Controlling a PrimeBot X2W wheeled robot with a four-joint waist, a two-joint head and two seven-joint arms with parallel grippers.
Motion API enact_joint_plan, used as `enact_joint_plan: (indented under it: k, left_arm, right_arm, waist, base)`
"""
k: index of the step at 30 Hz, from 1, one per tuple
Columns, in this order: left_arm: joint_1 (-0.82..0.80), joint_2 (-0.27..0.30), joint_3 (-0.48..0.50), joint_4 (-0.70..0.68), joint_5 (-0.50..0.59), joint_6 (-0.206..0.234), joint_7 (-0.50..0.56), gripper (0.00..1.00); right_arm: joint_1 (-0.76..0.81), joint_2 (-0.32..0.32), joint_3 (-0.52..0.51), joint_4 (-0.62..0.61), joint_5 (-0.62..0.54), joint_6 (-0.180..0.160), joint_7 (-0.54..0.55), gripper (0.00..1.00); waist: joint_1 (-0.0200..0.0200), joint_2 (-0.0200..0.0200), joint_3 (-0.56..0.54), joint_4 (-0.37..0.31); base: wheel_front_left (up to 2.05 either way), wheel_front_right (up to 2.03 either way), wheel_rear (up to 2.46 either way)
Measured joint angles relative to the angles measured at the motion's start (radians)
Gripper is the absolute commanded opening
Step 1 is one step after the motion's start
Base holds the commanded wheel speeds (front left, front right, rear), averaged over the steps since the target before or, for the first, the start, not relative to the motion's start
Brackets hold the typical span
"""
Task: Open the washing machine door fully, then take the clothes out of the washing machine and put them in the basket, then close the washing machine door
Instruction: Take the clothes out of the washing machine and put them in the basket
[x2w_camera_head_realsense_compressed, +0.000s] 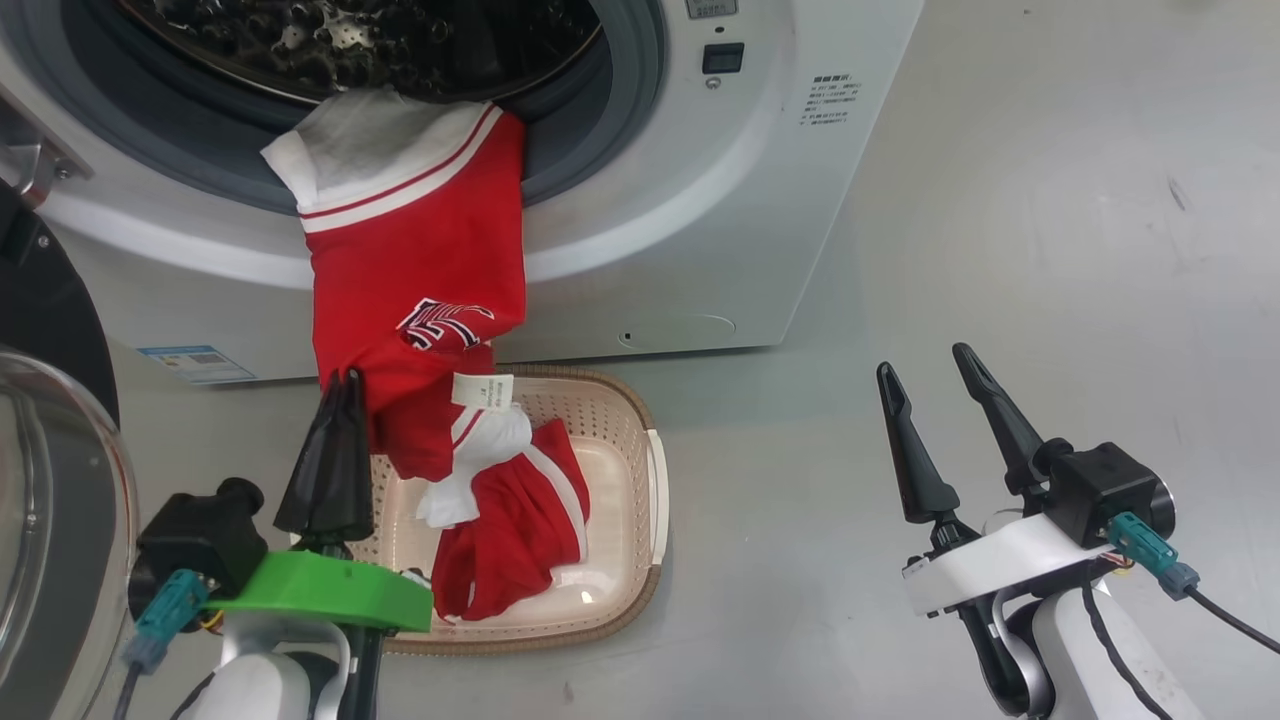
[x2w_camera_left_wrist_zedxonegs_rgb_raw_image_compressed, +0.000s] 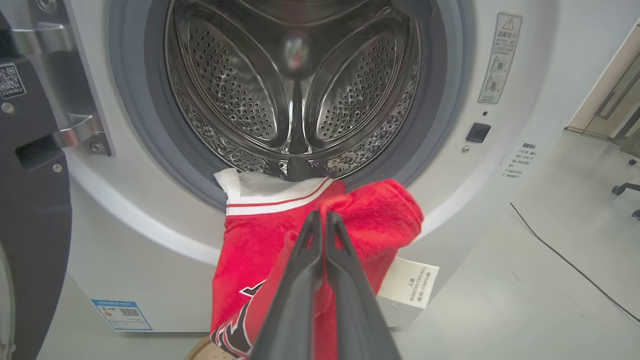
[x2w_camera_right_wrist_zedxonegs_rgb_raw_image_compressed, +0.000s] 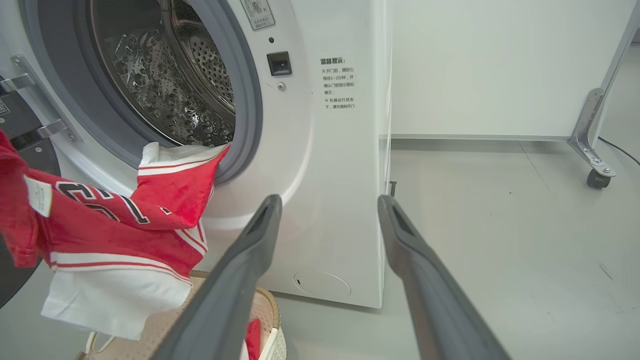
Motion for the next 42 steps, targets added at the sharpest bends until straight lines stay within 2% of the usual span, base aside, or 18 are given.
enact_joint_plan:
  k: [12, 18, 26, 42]
  left_arm:
    - [-0.01, -0.003, -0.008, 0.16, -0.037, 0.038, -0.001, 0.0]
    - [-0.08, -0.005, 0.021, 0.267, -0.08, 0.06, -0.018, 0.0]
    - [-0.211, -0.009, 0.065, 0.454, -0.137, 0.069, -0.018, 0.0]
    - [-0.423, -0.012, 0.1, 0.732, -0.157, 0.059, -0.013, 0.0]
  right_arm:
    - [-0.021, -0.002, 0.007, -0.037, -0.007, 0.0, 0.01, 1.0]
    - [-0.042, 0.0, 0.014, -0.054, -0.007, 0.0, 0.017, 1.0]
    - [-0.087, 0.007, 0.026, -0.064, -0.003, 0.002, 0.017, 1.0]
    - [-0.161, 0.021, 0.029, -0.046, 0.011, 0.012, 0.007, 1.0]
  waist:
    - [0.0, 0.0, 0.073, -0.019]
    - [0.0, 0.0, 0.128, -0.041]
    - [0.0, 0.0, 0.216, -0.093]
    - [0.0001, 0.0, 0.347, -0.183]
  base:
    - [0.0, 0.0, 0.0]
    - [0.0, 0.0, 0.0]
    - [0.0, 0.0, 0.0]
    - [0.0, 0.0, 0.0]
